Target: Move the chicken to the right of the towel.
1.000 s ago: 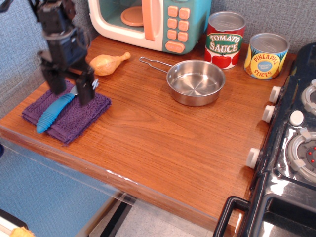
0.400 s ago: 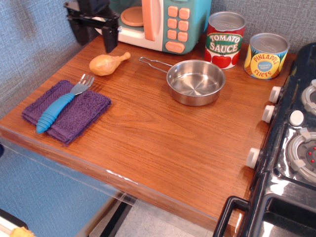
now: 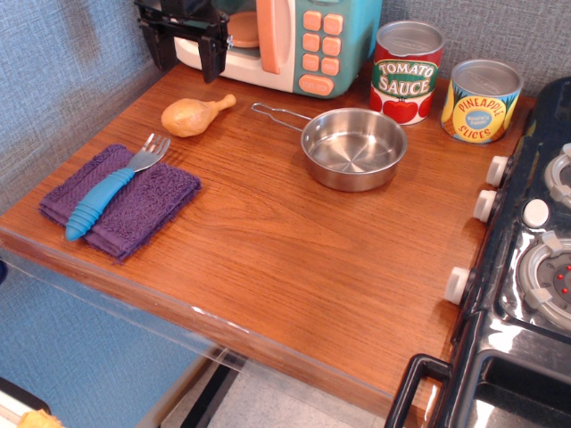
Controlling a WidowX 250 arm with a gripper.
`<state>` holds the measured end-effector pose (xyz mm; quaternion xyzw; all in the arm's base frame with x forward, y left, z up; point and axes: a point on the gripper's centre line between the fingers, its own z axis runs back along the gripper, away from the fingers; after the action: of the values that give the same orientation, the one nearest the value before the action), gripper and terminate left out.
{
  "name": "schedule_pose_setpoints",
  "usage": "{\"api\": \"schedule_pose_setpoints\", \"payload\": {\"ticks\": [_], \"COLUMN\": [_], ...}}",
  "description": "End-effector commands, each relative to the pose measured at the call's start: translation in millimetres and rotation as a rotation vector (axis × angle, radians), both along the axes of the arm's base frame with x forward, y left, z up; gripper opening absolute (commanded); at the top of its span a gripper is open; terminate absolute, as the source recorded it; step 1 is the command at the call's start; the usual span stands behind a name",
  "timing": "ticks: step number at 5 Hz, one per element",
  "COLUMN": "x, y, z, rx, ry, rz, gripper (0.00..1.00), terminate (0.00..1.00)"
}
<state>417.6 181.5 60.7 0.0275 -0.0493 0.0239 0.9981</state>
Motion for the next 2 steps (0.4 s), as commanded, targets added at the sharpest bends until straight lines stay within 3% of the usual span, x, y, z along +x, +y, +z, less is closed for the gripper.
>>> {"api": "schedule_pose_setpoints", "payload": {"ticks": [1, 2], "x": [10.0, 10.0], "y": [-7.3, -14.5], "z": [3.0, -11.9], "rx": [0.050, 0.065], "ry": [-0.021, 0.010], "rz": [-0.017, -0.025], "gripper": [1.00, 1.00], "terminate": [0.00, 0.00]}}
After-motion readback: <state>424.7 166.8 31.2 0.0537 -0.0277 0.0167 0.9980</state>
